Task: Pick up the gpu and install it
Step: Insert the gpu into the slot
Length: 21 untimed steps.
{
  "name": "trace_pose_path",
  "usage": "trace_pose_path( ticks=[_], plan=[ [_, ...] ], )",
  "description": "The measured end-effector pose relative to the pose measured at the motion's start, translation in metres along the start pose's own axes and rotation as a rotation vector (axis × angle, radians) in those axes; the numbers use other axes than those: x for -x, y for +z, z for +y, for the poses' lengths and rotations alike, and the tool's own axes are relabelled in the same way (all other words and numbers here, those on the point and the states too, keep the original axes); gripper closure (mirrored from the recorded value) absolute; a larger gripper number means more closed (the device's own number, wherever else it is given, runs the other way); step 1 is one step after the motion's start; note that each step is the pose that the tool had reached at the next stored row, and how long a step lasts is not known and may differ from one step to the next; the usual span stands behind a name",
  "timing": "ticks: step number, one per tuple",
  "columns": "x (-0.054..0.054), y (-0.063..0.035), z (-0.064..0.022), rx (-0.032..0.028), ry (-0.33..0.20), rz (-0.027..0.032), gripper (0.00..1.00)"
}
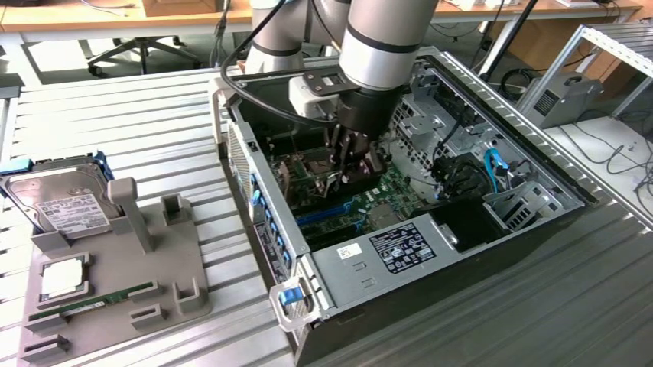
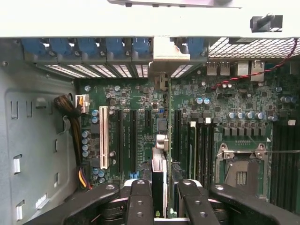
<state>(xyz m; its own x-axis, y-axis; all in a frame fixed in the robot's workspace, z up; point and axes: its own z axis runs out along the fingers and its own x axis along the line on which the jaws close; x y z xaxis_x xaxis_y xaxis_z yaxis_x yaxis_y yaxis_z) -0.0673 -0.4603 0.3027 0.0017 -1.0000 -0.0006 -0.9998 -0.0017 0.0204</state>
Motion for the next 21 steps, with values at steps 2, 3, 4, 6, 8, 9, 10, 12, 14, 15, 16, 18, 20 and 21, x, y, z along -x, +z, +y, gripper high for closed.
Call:
trace_pose_path(
  ticks=[2,3,4,6,8,9,10,12,14,15,16,18,20,21],
  plan=[
    [0.001,0.003,0.0002,0.0,0.0,0.0004,0.74],
    [0.002,0.0045,0.0002,0.0001,0.0,0.0005,0.74],
    [0.003,0.0062,0.0002,0.0002,0.0,0.0008,0.74],
    [0.006,0.009,0.0004,0.0,0.0,0.0008,0.74],
    [0.009,0.0116,0.0015,0.0,0.0,0.0017,0.74],
    [0.009,0.0128,0.0024,-0.0001,0.0,0.002,0.74],
    [0.009,0.0135,0.0045,0.0,0.0,0.0024,0.74],
    [0.009,0.0141,0.0062,0.0001,0.0,0.0024,0.74],
    [0.008,0.0146,0.0066,-0.0001,0.0,0.0035,0.74],
    [0.008,0.0147,0.0068,0.0,0.0,0.0044,0.74],
    [0.007,0.0149,0.0069,0.0001,0.0,0.0054,0.74],
    [0.006,0.0153,0.0068,0.0001,0.0,0.0074,0.74],
    [0.006,0.0163,0.0068,0.0,0.0,0.0086,0.74],
    [0.006,0.0188,0.0067,0.0,0.0,0.0091,0.74]
  ],
)
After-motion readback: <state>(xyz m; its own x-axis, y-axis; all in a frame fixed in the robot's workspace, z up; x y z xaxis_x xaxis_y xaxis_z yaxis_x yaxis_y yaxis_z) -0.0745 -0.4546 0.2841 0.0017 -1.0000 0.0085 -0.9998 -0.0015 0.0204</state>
